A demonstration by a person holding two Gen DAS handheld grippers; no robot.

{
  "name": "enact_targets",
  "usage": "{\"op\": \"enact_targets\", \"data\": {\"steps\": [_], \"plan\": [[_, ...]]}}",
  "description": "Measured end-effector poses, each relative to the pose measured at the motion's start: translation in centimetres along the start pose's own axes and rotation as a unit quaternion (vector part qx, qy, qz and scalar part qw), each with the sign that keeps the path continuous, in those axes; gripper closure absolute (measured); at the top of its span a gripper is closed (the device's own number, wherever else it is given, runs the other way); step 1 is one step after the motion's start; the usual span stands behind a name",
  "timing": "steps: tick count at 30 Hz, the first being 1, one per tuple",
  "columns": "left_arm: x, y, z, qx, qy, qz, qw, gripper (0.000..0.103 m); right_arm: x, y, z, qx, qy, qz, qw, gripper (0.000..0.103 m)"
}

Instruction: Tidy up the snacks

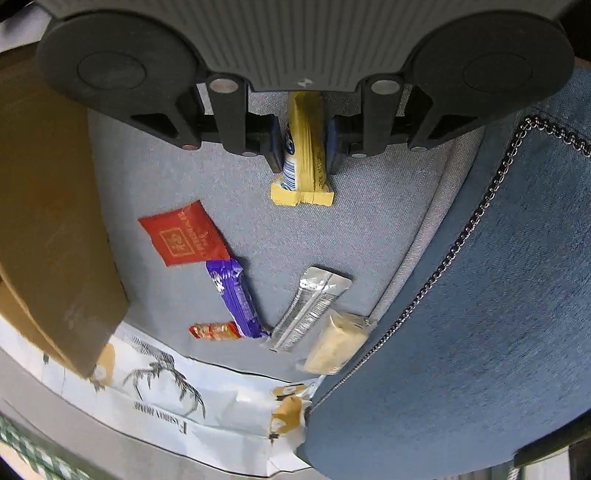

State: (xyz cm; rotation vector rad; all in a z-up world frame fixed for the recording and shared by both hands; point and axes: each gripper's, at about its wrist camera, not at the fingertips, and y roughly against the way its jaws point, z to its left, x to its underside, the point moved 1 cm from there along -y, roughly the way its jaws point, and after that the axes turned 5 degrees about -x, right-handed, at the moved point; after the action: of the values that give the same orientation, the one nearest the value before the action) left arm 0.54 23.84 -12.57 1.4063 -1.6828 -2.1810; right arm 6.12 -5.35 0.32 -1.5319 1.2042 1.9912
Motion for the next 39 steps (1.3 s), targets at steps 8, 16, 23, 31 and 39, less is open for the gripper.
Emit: {"op": "enact_targets", "data": {"steps": [8,16,23,31,39], "plan": [[-1.5,0.5,2.0,0.005,0.079,-0.021,0.9967,0.077,-2.3,0.1,2.2,-0.051,-0.027,0.030,0.998,0.050],[-1.4,-0.6,3.1,0.014,0.110,0.020,0.9937,0.077,-5.3,-4.5,6.7,-0.123,-0.122,0.103,0.979,0.066],[-1.4,-0.6,3.4,0.020,0.116,0.023,0.9928,0.077,-3.7,-10.9,10.1,-0.103,-0.169,0.196,0.960,0.049],[-1.4,-0.8,4.2,0.036,0.125,0.030,0.9911,0.077,-0.4,-17.9,9.4,-0.013,-0.250,0.271,0.929,0.025],[-1.5,-0.8,4.9,0.051,0.130,0.038,0.9895,0.077,0.8,-22.7,9.7,0.046,-0.278,0.304,0.910,0.020]]}}
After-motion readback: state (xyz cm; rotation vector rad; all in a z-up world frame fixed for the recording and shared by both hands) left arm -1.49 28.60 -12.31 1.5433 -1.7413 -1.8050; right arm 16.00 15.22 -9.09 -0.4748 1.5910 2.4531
